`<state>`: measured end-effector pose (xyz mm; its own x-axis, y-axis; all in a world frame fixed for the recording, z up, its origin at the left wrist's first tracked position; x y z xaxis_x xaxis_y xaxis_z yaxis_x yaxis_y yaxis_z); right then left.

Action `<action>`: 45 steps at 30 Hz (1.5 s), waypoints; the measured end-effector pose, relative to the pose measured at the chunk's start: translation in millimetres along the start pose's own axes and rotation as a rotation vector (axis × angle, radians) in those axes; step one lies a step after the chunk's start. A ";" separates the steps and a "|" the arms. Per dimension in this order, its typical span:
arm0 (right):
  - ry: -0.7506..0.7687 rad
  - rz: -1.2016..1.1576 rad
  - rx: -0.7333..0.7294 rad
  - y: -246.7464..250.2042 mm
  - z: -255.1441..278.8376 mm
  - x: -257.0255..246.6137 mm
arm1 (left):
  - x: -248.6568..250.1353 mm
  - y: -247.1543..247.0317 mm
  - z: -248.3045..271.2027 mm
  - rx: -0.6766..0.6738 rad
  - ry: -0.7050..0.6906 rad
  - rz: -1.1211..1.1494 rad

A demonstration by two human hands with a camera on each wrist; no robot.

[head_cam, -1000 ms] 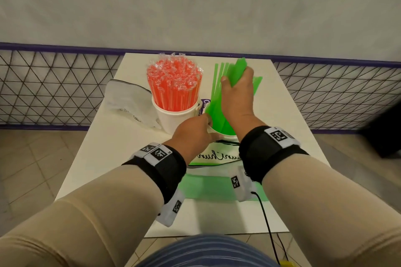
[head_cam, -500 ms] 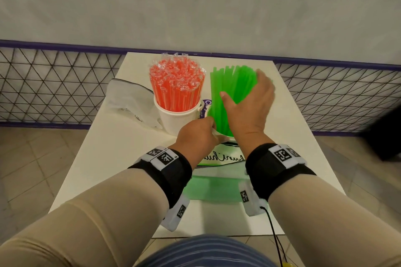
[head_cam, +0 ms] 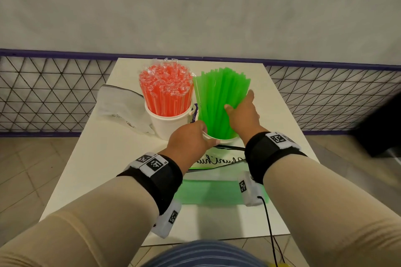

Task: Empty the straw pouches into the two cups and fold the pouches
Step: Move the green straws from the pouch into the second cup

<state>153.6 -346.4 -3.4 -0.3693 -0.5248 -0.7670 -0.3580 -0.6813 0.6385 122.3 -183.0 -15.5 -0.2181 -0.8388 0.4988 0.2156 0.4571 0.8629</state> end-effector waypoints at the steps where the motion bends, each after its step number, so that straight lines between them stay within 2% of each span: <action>1: -0.005 0.012 -0.010 1.3 -0.5 2.6 | -0.5 0.2 0.4 0.000 -0.004 0.003; 3: 0.004 0.005 -0.003 3.9 0.5 4.9 | -2.5 0.3 1.3 0.003 -0.015 0.015; 5: 0.057 -0.003 0.103 8.8 7.6 0.3 | -4.6 2.6 3.3 -0.001 -0.015 0.041; 8: 0.299 -0.026 0.336 15.4 34.8 -13.9 | -9.6 9.3 8.6 0.028 0.027 0.110; 9: 0.415 -0.044 0.345 16.5 47.6 -19.7 | -10.8 12.7 11.3 0.061 0.042 0.116; 10: 0.525 -0.043 0.285 15.8 60.5 -24.4 | -12.9 15.9 13.6 0.089 0.051 0.089; 12: 0.662 0.062 0.006 12.4 83.7 -31.4 | -17.6 22.5 15.0 0.081 0.040 -0.056; 15: 0.694 0.476 -0.418 -5.6 101.7 -23.9 | -26.4 25.2 14.1 -0.113 0.014 -0.267; 17: 0.737 0.723 -0.549 -22.6 102.7 -7.8 | -30.9 20.6 16.6 -0.327 -0.031 -0.426; 19: 0.757 0.840 -0.642 -35.8 103.6 6.5 | -35.6 15.3 20.4 -0.469 -0.030 -0.500; 24: 0.654 0.770 -0.829 -55.5 109.1 24.8 | -44.1 5.9 22.9 -0.540 0.023 -0.477; 33: 0.523 0.641 -0.892 -74.8 103.5 47.5 | -49.2 3.2 28.8 -0.594 0.056 -0.526; 41: 0.696 0.723 -0.729 -73.9 98.7 48.8 | -48.7 0.0 25.1 -0.577 0.053 -0.446; 45: 0.714 0.670 -0.663 -68.2 99.9 42.8 | -52.4 0.8 23.0 -0.563 0.063 -0.436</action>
<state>76.6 -271.4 -73.4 0.3242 -0.9012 -0.2878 0.3174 -0.1829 0.9305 112.0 -131.8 -39.1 -0.3442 -0.9338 0.0979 0.5835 -0.1311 0.8015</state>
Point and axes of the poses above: each hand's wrist, its own z-axis away from the middle knuckle, its own y-axis out of the back of the hand, x = y × z, the point moved 1 cm from there along -z, towards the middle knuckle, and after that the axes turned 3 degrees about -z, right-handed, at the moved point
